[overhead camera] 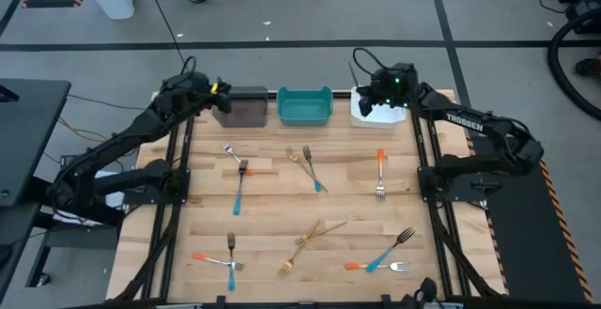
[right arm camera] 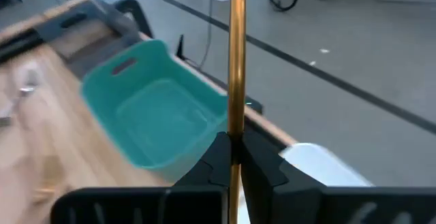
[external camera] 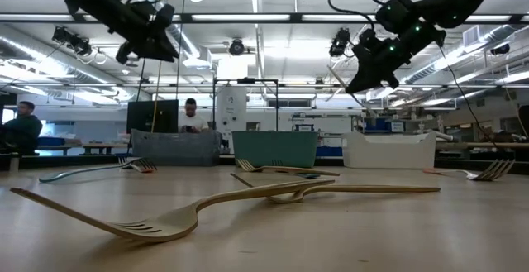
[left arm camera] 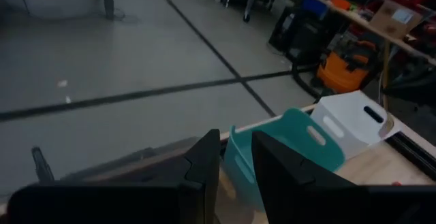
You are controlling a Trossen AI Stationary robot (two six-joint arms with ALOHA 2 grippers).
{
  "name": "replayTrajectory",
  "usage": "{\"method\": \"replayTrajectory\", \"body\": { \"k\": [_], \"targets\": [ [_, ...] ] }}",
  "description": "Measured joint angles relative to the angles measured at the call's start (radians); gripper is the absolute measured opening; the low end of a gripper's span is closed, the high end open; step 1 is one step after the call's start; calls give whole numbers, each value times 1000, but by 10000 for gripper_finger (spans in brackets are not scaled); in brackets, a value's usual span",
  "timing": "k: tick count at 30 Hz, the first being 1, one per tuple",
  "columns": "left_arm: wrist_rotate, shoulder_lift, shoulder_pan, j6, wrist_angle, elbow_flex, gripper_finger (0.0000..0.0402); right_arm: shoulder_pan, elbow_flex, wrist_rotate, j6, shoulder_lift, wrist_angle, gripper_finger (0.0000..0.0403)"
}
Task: Sort silverware by color (type)
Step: Put the top right gold fork into the white bin
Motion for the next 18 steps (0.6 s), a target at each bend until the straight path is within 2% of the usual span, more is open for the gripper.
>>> {"method": "replayTrajectory", "body": {
  "k": [6, 12, 18],
  "targets": [
    [0, 81, 0, 10, 63, 0, 96, -87, 0, 38, -169, 0, -51, 20],
    [8, 134, 0, 89, 150, 0, 96, -105, 0, 128, -317, 39, -129, 22],
    [10, 142, 1, 126, 233, 0, 96, -104, 0, 164, -322, 132, -141, 33]
  ]
}}
